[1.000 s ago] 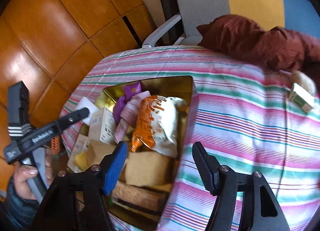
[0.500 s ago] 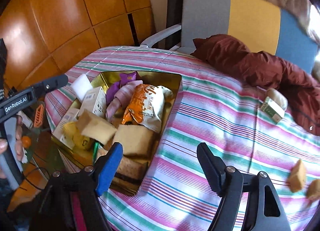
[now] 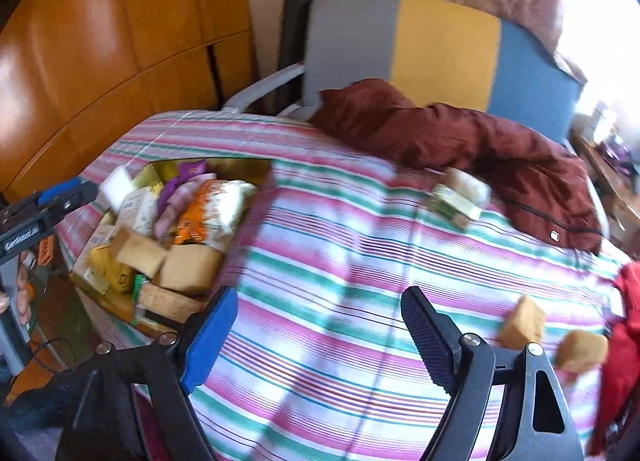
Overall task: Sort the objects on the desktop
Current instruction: 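Move both tools back over the remaining items on the bed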
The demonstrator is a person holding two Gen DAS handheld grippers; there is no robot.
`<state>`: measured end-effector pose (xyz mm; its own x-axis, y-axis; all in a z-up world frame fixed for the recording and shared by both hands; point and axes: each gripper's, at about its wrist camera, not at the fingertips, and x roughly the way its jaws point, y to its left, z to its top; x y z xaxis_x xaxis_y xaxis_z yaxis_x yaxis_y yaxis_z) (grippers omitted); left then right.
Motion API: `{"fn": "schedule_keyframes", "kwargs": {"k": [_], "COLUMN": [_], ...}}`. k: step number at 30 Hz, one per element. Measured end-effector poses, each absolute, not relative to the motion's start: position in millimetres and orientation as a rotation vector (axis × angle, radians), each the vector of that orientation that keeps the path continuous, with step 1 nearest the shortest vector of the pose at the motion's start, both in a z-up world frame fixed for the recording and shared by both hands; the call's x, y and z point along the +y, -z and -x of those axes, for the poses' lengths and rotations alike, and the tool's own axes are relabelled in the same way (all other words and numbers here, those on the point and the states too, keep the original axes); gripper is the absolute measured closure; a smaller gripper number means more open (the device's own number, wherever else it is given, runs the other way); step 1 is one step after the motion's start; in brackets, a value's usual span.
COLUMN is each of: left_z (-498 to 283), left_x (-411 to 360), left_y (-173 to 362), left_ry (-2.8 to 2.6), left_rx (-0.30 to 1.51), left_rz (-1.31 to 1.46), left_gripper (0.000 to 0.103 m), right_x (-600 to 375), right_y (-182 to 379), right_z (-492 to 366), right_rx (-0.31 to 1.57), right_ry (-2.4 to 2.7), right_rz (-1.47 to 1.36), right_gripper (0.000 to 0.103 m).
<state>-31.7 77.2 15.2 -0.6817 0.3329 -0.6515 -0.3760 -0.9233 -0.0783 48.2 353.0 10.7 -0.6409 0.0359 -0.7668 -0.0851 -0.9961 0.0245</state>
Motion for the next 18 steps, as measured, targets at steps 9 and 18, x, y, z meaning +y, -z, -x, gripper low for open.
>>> {"fn": "schedule_keyframes", "kwargs": {"k": [9, 18], "left_z": [28.9, 22.6], "left_x": [107.2, 144.5], "left_y": [-11.5, -2.4], "left_ry": [-2.487, -2.322], "left_rx": [0.124, 0.129], "left_rz": [0.999, 1.044], "left_gripper": [0.044, 0.044], "right_x": [423.8, 504.5], "right_y": [-22.9, -37.6], "right_z": [-76.4, -116.5], "right_rx": [0.267, 0.468], "right_ry": [-2.648, -2.493], "right_rz": [1.208, 1.071], "right_gripper": [0.018, 0.018]}}
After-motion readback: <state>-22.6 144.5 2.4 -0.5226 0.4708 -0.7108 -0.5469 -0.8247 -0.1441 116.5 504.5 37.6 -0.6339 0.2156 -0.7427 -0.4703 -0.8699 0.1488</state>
